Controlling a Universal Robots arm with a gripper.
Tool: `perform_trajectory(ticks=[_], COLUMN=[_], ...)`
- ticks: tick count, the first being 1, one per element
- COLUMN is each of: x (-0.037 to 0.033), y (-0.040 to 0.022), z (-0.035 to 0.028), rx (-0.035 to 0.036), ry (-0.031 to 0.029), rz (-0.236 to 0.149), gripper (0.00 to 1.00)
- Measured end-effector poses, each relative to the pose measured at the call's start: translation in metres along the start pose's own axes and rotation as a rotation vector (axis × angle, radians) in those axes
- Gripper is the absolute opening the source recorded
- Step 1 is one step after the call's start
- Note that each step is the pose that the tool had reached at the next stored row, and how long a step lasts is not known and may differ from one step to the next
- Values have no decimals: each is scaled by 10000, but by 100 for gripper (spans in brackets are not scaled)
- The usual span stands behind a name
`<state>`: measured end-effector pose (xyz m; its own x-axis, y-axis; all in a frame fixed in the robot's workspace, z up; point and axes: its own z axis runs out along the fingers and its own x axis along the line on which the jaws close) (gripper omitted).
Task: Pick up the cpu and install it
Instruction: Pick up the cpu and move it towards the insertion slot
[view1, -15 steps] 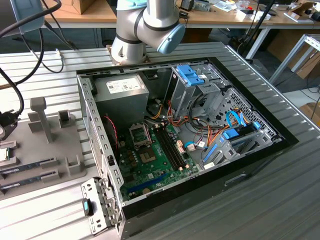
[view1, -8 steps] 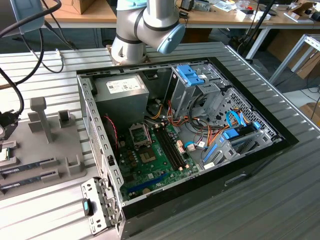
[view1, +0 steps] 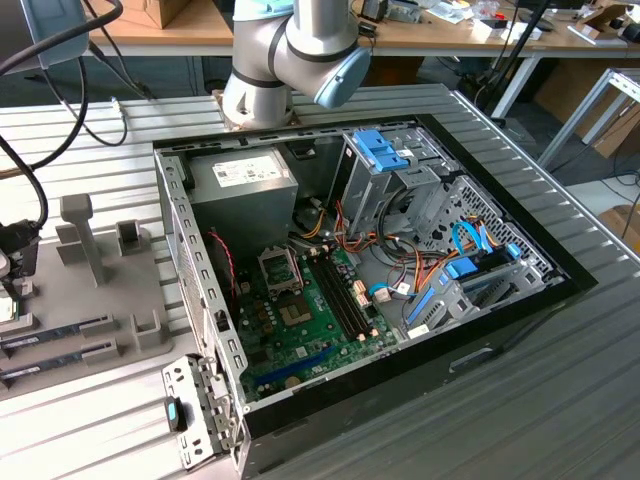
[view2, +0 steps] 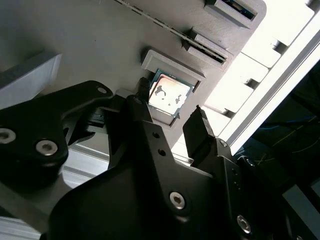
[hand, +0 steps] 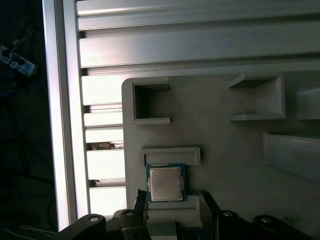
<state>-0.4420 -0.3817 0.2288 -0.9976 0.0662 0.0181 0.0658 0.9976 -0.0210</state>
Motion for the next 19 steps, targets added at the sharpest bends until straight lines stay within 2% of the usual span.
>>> perform_trajectory(ticks=[6,9,19], x=[0,-1,4], y=[1,4,17], z=[9,17,56], rx=[-6,-2,0], ry=[-1,-7,-6], rz=[-7,-288,-330], gripper=[54,54,54])
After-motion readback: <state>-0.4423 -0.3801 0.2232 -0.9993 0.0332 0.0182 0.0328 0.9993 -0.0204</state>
